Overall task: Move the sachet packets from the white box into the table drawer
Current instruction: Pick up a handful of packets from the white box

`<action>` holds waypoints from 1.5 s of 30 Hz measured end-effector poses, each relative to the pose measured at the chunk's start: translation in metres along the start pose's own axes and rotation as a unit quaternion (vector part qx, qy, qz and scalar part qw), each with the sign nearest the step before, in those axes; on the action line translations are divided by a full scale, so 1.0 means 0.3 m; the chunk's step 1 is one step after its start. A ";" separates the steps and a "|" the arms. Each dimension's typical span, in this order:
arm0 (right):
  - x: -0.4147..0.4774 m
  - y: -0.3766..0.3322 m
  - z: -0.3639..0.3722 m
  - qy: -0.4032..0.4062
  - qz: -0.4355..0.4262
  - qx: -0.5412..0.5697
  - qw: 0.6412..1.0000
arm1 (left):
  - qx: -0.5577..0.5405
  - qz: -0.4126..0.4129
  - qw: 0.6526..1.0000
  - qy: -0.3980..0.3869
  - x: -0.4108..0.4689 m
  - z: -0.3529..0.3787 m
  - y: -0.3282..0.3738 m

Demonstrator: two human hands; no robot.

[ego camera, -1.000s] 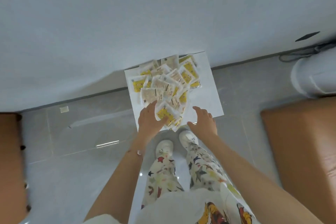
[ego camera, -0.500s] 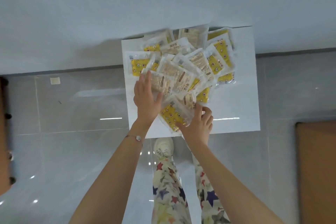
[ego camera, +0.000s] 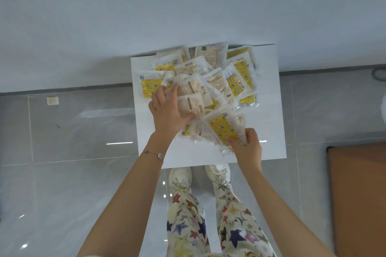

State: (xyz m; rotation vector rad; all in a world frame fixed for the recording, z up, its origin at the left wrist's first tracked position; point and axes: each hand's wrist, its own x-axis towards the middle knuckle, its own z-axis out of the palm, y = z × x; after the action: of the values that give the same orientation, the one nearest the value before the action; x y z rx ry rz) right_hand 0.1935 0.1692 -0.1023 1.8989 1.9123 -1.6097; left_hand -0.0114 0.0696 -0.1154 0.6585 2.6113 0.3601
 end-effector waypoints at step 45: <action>-0.175 -0.294 -0.037 -0.110 0.036 0.174 0.978 | -0.536 -0.311 0.784 0.034 -0.507 -0.093 -0.064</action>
State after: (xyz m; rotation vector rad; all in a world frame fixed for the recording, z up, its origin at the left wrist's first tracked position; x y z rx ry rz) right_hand 0.1494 0.1603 -0.0092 1.7729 1.5409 -2.1437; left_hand 0.0898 -0.0267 -0.0466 -0.5935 1.9843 1.4542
